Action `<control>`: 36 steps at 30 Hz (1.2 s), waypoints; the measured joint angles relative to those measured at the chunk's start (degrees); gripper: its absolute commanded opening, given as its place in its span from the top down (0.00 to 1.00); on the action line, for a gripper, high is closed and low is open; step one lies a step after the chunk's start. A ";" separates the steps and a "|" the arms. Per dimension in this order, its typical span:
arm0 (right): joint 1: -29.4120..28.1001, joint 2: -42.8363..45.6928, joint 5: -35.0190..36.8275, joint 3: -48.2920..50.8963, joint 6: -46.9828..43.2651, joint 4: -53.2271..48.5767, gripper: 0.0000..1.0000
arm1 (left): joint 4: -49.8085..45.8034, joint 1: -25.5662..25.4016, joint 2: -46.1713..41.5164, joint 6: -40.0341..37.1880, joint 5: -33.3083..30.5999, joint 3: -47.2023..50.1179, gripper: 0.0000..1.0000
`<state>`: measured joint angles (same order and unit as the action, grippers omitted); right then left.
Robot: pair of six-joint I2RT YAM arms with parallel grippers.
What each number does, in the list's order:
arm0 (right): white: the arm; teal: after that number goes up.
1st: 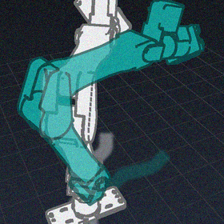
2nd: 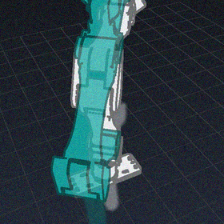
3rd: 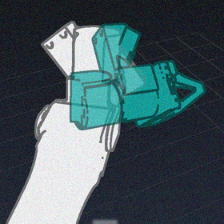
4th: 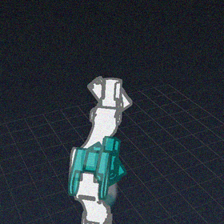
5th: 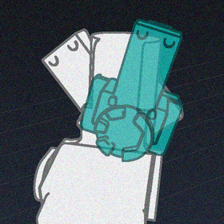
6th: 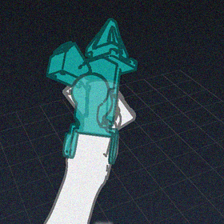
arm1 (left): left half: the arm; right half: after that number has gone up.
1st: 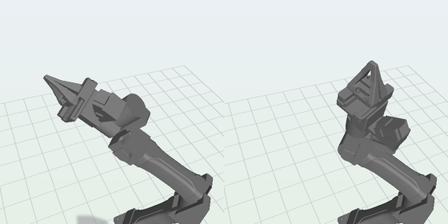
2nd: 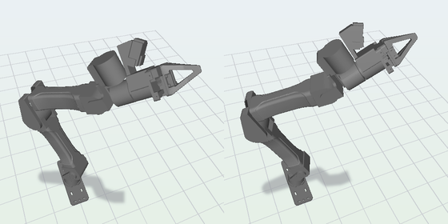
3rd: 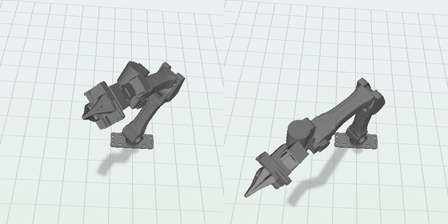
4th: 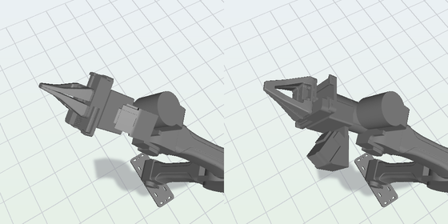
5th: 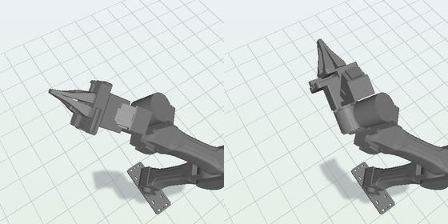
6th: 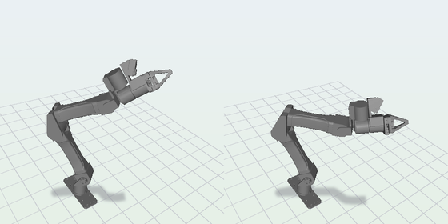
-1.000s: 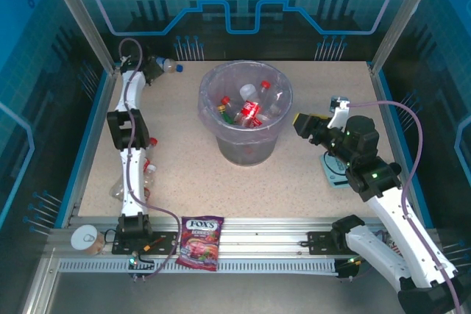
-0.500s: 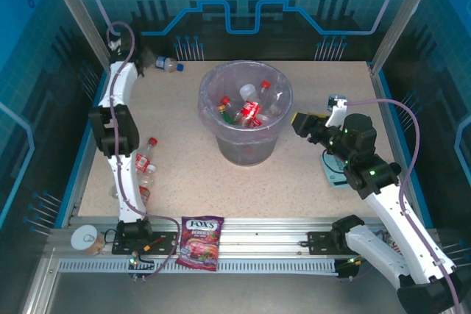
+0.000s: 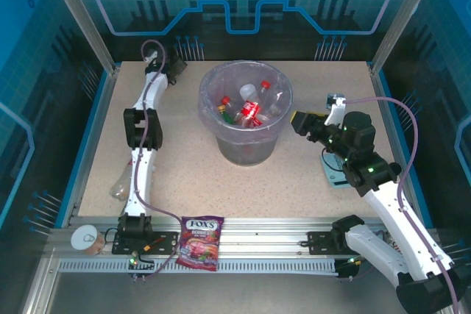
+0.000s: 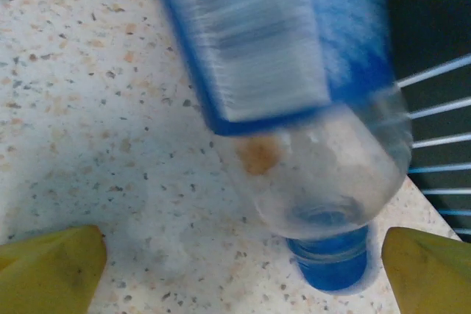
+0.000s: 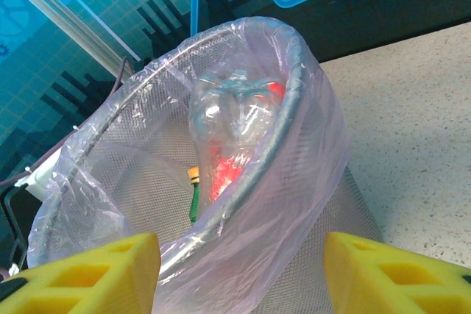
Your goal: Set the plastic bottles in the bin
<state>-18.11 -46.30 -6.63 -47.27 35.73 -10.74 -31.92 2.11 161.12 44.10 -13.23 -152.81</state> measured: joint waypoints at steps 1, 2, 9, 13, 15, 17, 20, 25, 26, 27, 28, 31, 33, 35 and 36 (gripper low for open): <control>0.17 0.02 -0.04 0.00 0.00 0.02 0.39 | 0.11 -0.07 0.00 0.50 0.04 -0.94 0.01; 0.24 0.04 0.00 0.00 0.00 0.04 0.39 | 0.11 -0.09 0.00 0.94 0.00 -1.55 0.01; 0.74 0.09 0.00 0.00 0.00 0.07 0.39 | -0.37 1.27 0.24 4.09 0.11 -0.61 0.01; 0.94 -0.15 0.00 0.00 0.02 0.13 0.39 | -0.33 2.19 0.44 4.79 0.46 -0.61 0.04; 0.94 -0.61 -0.02 0.00 0.02 0.26 0.39 | -0.35 2.36 0.46 5.40 0.44 -0.61 0.09; 0.94 -1.14 -0.04 0.00 0.02 0.31 0.39 | -0.50 2.64 0.66 5.68 0.39 -0.61 0.16; 0.94 -1.40 -0.02 0.00 0.02 0.31 0.39 | -0.96 3.02 0.74 6.58 0.44 -0.61 0.24; 0.94 -1.40 0.00 0.00 0.00 0.44 0.39 | -1.62 3.30 0.79 6.99 0.44 -0.61 0.30; 0.94 -1.40 0.00 0.00 0.02 0.48 0.39 | -1.70 3.37 0.79 7.02 0.46 -0.59 0.30; 0.94 -1.40 0.00 0.00 0.02 0.48 0.39 | -1.75 3.39 0.79 7.04 0.48 -0.59 0.30; 0.94 -1.40 0.00 0.00 0.02 0.48 0.39 | -1.66 3.39 0.76 7.04 0.50 -0.33 0.30; 0.94 -1.40 0.00 0.00 0.00 0.48 0.39 | 0.76 3.37 -1.42 6.71 0.70 3.82 0.28; 0.96 -1.40 0.00 0.00 0.00 0.48 0.39 | 4.17 3.37 -5.05 5.70 1.20 10.73 0.22; 1.07 -1.40 0.00 0.00 0.00 0.48 0.39 | 5.46 3.41 -9.42 3.21 1.75 17.59 0.17; 1.11 -1.40 0.00 0.00 0.00 0.48 0.39 | 5.46 3.43 -10.78 2.21 1.95 19.28 0.16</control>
<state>-16.99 -47.70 -6.63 -47.27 35.73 -10.26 -26.46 5.54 150.34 46.30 -11.29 -133.53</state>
